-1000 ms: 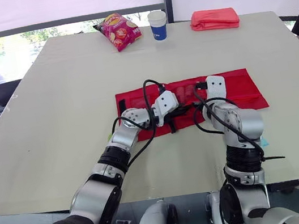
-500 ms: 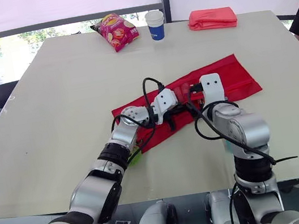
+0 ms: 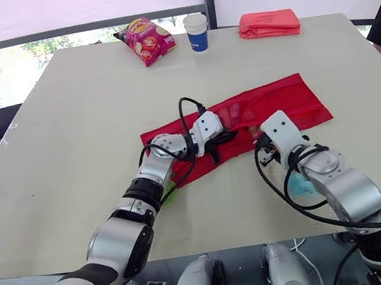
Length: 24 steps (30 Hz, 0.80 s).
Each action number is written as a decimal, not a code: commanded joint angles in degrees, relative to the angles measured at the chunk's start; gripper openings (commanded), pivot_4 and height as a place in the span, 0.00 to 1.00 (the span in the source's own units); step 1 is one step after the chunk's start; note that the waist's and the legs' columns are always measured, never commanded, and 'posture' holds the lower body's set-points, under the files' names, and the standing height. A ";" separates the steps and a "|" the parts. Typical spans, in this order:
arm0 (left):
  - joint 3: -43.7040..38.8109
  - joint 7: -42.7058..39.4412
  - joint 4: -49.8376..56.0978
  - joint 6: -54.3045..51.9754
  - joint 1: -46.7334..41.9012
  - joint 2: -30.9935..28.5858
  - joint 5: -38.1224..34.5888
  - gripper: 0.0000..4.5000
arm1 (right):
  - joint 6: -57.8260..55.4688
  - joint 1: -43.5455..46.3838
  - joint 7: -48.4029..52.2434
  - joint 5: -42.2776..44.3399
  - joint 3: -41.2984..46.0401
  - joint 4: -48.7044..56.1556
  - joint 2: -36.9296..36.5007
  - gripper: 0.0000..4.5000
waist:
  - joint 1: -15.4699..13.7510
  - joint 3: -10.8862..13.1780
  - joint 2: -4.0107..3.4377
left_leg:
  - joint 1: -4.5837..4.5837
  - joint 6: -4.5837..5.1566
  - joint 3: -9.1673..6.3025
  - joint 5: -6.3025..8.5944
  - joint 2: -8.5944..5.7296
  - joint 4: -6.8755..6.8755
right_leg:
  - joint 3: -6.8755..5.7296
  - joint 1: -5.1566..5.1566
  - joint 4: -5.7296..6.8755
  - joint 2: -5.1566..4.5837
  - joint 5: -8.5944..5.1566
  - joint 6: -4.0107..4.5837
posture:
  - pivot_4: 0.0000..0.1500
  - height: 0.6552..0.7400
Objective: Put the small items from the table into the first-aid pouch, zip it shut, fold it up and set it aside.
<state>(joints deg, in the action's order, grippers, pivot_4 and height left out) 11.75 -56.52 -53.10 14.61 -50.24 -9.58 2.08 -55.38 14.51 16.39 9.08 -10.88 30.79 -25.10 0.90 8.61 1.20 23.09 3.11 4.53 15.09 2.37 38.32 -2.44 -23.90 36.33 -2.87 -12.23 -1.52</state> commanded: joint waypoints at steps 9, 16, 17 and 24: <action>-2.69 -6.41 -3.13 0.67 -2.43 -0.58 -2.79 0.00 | 8.73 2.59 -1.09 -3.40 -0.81 -8.58 4.61 0.00 | -0.19 0.00 0.00 | 0.32 0.01 -0.08 0.01 -0.06 0.01 | -0.09 -0.10 -0.24 -0.05 0.04 -0.01 | 1.00 1.00; -2.60 -7.27 -3.47 1.58 -2.34 -0.55 -2.43 0.00 | 10.83 4.10 -1.81 -4.61 -0.33 -11.86 7.18 0.00 | -0.17 0.00 -0.01 | 0.44 0.00 -0.27 0.00 -0.07 0.02 | -0.26 -0.13 -0.26 -0.02 0.05 0.02 | 1.00 1.00; -2.51 -7.29 -3.46 1.74 -2.31 -0.52 -2.35 0.00 | 11.10 4.45 -1.86 -4.63 -0.29 -12.30 7.63 0.00 | -0.17 0.00 -0.01 | 0.44 0.00 -0.27 0.00 -0.07 0.03 | -0.26 -0.13 -0.25 -0.02 0.05 0.01 | 1.00 1.00; -2.14 -7.88 -2.81 2.29 -1.87 -0.39 -2.15 0.00 | 14.76 6.03 -3.67 -7.15 -0.03 -16.82 8.86 0.00 | -0.20 -0.01 -0.01 | 0.47 0.00 -0.28 0.00 -0.07 0.05 | -0.28 -0.13 -0.25 -0.03 0.06 0.01 | 1.00 1.00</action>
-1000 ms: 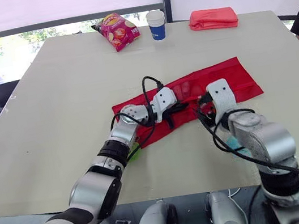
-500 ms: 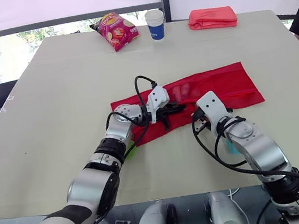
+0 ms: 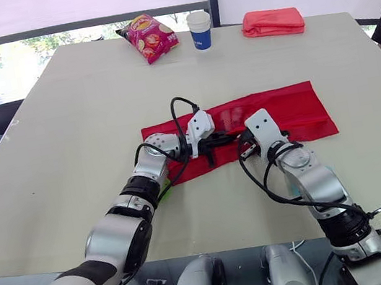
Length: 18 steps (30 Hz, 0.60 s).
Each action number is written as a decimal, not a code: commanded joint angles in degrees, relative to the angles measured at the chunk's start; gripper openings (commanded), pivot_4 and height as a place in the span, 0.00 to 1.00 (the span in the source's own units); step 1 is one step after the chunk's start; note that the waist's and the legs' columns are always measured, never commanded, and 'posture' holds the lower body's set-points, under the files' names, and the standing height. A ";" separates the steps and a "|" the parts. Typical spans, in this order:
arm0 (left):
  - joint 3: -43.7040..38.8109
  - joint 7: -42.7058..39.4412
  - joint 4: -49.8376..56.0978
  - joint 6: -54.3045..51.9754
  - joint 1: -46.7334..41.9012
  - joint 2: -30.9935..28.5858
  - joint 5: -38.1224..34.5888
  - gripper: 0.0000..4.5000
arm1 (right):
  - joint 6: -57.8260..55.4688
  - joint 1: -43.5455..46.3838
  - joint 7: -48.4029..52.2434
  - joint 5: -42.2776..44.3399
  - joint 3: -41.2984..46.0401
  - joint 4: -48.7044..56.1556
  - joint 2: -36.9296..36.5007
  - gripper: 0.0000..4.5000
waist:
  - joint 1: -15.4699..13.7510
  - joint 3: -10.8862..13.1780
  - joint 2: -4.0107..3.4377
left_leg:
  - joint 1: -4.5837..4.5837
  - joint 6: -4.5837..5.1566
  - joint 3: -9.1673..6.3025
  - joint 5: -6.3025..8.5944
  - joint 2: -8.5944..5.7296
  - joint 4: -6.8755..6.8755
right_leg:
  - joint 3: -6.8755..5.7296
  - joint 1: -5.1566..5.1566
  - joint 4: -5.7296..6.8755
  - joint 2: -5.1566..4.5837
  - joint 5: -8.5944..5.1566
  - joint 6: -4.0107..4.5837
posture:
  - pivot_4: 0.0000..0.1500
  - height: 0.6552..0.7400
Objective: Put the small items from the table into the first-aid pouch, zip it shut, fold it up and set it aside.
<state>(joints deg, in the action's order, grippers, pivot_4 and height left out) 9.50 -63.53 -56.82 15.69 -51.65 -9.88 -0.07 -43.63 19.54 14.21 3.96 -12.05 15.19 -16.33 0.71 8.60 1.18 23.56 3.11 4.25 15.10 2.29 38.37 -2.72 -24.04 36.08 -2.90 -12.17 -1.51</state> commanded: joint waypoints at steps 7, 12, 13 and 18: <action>0.53 -0.78 0.80 1.93 -0.25 -0.35 0.65 0.00 | 5.86 1.19 0.02 -4.46 0.66 -2.43 -1.99 0.00 | -0.02 -0.01 -0.01 | 0.00 0.00 -0.01 -0.01 -0.02 0.03 | -0.01 0.00 0.02 0.00 0.08 0.13 | 1.00 1.00; 0.15 0.24 -0.13 2.32 -0.69 -0.41 1.16 0.00 | 2.14 -2.05 5.93 -1.83 0.45 7.49 -5.80 0.00 | -0.08 0.00 -0.01 | 0.05 0.00 -0.04 -0.01 -0.02 0.03 | -0.03 0.00 0.00 -0.01 0.09 0.15 | 1.00 1.00; 0.09 0.30 -0.21 2.33 -0.77 -0.37 1.19 0.00 | 1.29 -2.52 6.55 -1.59 0.46 8.78 -6.31 0.00 | -0.07 -0.01 -0.01 | 0.05 0.00 -0.04 -0.01 -0.02 0.03 | -0.04 0.00 0.00 -0.01 0.09 0.15 | 1.00 1.00; 0.07 0.50 -0.62 2.66 -1.08 -0.17 1.32 0.00 | -1.27 -5.15 7.89 -2.24 -0.50 10.90 -8.59 0.00 | -0.08 -0.01 0.00 | 0.03 -0.01 -0.08 -0.01 -0.02 0.05 | -0.07 0.01 0.02 0.00 0.05 0.08 | 1.00 1.00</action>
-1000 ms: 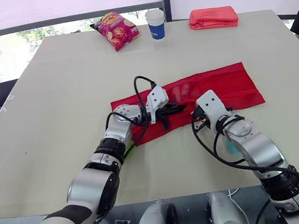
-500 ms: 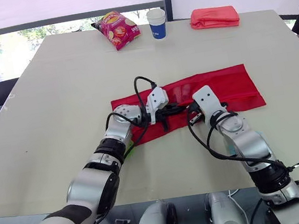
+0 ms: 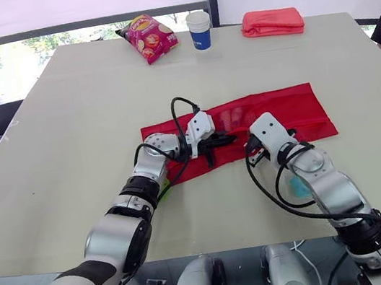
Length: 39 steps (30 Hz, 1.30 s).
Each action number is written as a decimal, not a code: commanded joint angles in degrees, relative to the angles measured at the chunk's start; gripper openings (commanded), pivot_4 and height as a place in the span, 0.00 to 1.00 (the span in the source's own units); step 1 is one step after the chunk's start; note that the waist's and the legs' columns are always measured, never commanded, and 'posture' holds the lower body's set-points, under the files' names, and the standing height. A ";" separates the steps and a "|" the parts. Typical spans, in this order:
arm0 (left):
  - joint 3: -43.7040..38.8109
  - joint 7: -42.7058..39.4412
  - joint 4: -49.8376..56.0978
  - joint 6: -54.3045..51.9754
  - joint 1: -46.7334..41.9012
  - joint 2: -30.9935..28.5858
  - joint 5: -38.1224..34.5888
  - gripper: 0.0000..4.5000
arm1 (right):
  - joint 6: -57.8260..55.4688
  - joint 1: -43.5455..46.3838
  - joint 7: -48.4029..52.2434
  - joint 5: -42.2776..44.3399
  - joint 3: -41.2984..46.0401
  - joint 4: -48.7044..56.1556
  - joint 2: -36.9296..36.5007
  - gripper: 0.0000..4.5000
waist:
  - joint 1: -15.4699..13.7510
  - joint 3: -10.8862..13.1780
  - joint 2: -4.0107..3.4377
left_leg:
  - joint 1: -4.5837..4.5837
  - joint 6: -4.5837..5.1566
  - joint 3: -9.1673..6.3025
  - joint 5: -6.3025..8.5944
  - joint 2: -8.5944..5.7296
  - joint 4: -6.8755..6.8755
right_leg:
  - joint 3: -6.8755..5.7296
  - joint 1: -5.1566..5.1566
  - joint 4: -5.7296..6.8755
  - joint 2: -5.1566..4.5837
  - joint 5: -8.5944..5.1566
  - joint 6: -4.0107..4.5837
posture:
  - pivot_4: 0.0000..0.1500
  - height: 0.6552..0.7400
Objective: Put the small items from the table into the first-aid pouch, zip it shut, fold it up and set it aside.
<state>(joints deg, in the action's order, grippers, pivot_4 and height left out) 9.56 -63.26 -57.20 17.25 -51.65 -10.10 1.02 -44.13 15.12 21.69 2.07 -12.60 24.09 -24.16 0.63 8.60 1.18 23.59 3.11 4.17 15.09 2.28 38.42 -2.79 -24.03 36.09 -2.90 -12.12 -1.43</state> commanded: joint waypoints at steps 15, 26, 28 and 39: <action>0.37 -0.70 0.12 1.52 -0.88 0.04 0.32 0.00 | 8.54 6.22 -3.20 -3.97 0.72 -13.73 5.55 0.00 | 0.02 -0.01 0.00 | 0.00 -0.01 0.02 -0.01 -0.03 0.05 | 0.02 0.00 0.06 0.00 0.04 0.07 | 1.00 1.00; 0.83 -0.60 0.11 2.26 -0.50 -0.07 0.83 0.00 | 13.09 10.29 -6.12 -5.16 2.84 -21.15 7.54 0.00 | 0.06 -0.01 -0.01 | -0.01 -0.02 0.03 -0.02 -0.03 0.09 | 0.04 0.00 0.17 -0.01 0.06 0.10 | 1.00 1.00; 1.23 -0.27 -0.28 3.67 -0.53 -0.84 1.69 0.00 | 11.55 8.81 -4.69 -4.42 3.07 -17.56 6.54 0.00 | 0.02 -0.01 -0.01 | -0.01 -0.02 0.03 -0.02 -0.03 0.09 | 0.04 -0.01 0.17 -0.01 0.06 0.10 | 1.00 1.00; 3.61 1.47 -8.85 14.97 -6.23 -6.15 7.51 0.00 | 2.40 -5.92 10.44 8.85 6.93 12.28 -3.44 0.00 | 0.05 -0.02 0.01 | -0.13 -0.01 0.04 -0.01 0.00 0.09 | 0.07 0.01 0.24 0.03 0.02 0.06 | 1.00 1.00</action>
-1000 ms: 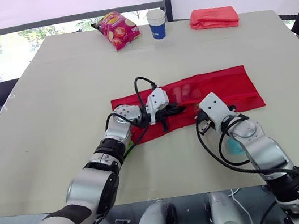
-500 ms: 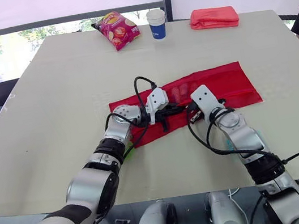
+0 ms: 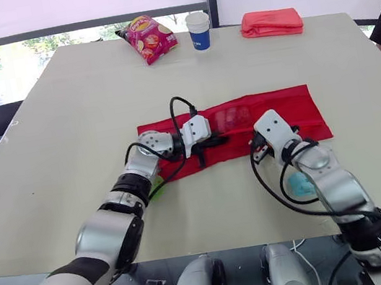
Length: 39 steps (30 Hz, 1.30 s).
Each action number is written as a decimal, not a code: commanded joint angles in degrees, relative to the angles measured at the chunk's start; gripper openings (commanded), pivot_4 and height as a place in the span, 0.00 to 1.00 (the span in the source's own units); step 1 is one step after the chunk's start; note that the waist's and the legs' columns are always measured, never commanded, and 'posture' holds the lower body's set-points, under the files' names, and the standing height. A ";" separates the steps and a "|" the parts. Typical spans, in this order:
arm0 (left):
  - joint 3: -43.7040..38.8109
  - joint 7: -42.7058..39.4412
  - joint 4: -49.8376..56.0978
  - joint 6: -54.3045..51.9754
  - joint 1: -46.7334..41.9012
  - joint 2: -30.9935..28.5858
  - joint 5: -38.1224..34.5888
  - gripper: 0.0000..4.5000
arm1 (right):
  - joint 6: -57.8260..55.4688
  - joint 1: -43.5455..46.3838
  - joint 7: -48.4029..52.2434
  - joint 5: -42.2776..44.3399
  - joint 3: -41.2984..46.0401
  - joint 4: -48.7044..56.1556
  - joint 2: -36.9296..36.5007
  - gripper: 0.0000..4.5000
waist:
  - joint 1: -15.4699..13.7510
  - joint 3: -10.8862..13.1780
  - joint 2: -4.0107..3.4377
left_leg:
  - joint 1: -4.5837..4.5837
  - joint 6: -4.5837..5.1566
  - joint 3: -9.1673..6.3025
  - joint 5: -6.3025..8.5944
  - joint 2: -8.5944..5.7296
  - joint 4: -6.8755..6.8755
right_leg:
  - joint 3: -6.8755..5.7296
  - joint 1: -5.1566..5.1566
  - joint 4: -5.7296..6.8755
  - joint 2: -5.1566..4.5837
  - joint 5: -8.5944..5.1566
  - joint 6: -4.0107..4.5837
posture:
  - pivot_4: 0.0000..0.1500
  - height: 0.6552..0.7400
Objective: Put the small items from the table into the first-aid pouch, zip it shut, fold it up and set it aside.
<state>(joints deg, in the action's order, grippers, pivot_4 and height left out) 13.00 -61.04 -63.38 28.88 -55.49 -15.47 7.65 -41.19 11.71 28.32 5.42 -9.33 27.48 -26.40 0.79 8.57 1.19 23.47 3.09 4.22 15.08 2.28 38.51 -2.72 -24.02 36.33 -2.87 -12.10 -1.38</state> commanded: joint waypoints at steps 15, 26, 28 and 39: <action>-1.21 -2.19 -9.00 9.04 -6.16 -0.71 2.06 0.14 | 16.26 -17.69 3.54 9.91 17.56 11.95 -0.14 0.06 | -0.57 0.01 0.02 | -0.02 0.00 0.03 0.00 -0.05 0.08 | 0.04 0.05 0.06 -0.01 -0.09 -0.16 | 1.00 1.00; -12.58 -25.73 2.77 -3.24 -1.35 -5.67 -15.76 1.00 | 26.76 -26.52 9.87 16.65 26.97 7.95 -1.85 0.94 | -0.36 0.01 0.02 | -0.02 0.00 0.02 0.00 -0.03 0.12 | 0.05 0.07 0.10 -0.02 -0.10 -0.14 | 1.00 1.00; -13.13 -28.11 9.17 -8.24 2.24 -7.75 -18.27 1.00 | 26.91 -28.41 11.52 18.85 29.61 7.64 -2.96 0.97 | -0.22 0.01 0.02 | -0.09 0.00 0.06 0.00 -0.01 0.11 | 0.08 0.10 0.10 -0.02 -0.10 -0.14 | 1.00 1.00; -13.53 -20.29 44.43 -25.51 22.75 -13.99 -24.67 1.00 | 29.22 -37.79 21.97 27.92 41.38 4.49 -6.98 0.97 | -0.76 0.01 -0.03 | -0.56 -0.01 0.26 0.01 0.01 -0.02 | 0.39 0.40 0.19 -0.14 -0.22 0.06 | 1.00 1.00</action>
<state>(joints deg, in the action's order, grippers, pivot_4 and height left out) 0.01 -82.63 -24.04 5.18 -33.55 -28.64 -15.37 -13.75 -24.80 47.99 31.46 28.95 31.18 -32.62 0.03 8.58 1.16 22.90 3.09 4.49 15.09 2.29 38.49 -2.32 -23.63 36.52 -3.01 -12.33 -1.31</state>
